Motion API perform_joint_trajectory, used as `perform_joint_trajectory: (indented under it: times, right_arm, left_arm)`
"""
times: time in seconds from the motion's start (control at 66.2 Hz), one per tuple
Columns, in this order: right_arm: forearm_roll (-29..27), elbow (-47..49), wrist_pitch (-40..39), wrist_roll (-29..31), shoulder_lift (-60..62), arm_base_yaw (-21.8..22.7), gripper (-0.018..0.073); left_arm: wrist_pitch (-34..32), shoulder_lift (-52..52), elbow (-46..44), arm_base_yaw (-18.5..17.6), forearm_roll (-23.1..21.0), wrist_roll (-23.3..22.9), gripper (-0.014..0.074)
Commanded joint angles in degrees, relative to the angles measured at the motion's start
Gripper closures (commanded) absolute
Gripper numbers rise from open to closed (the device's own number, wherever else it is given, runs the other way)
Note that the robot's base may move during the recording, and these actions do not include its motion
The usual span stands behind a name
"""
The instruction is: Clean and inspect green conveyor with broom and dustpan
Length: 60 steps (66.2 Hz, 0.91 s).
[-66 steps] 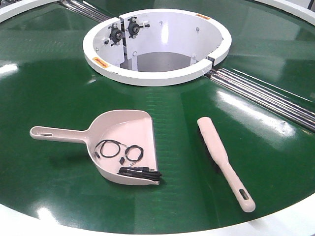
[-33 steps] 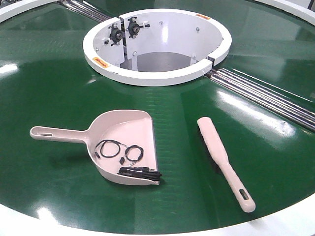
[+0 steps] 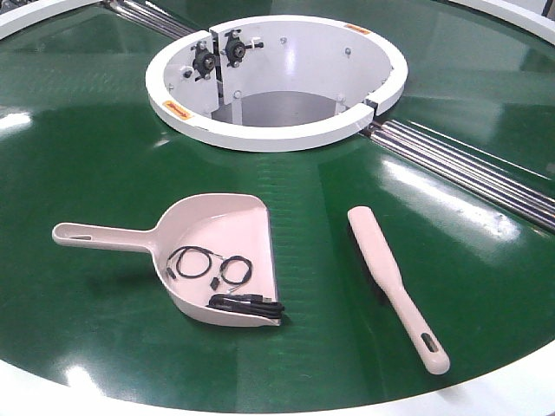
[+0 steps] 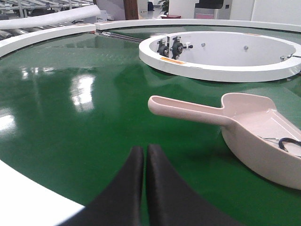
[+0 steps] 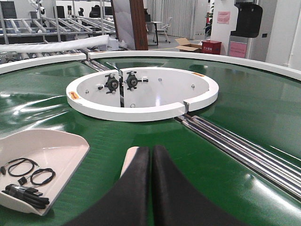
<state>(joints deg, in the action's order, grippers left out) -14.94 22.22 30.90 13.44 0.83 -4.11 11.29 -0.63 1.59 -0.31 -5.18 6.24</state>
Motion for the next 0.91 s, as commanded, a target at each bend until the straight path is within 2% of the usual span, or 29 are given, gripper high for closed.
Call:
perform_joint_trajectory:
  times: [0.0, 0.8, 0.891]
  right_arm:
    - [-0.37, 1.31, -4.04, 0.13, -1.36, 0.29, 0.0563]
    - [-0.37, 1.31, -4.16, 0.19, -1.36, 0.32, 0.0563]
    - [1.53, 1.26, -5.42, 0.60, -1.36, 0.37, 0.0563]
  left_arm:
    - [-3.89, -0.81, 0.94, 0.04, -0.31, -0.48, 0.0603]
    - [-3.89, -0.81, 0.94, 0.04, -0.31, -0.48, 0.0603]
    - [-3.89, -0.81, 0.94, 0.04, -0.31, -0.48, 0.0603]
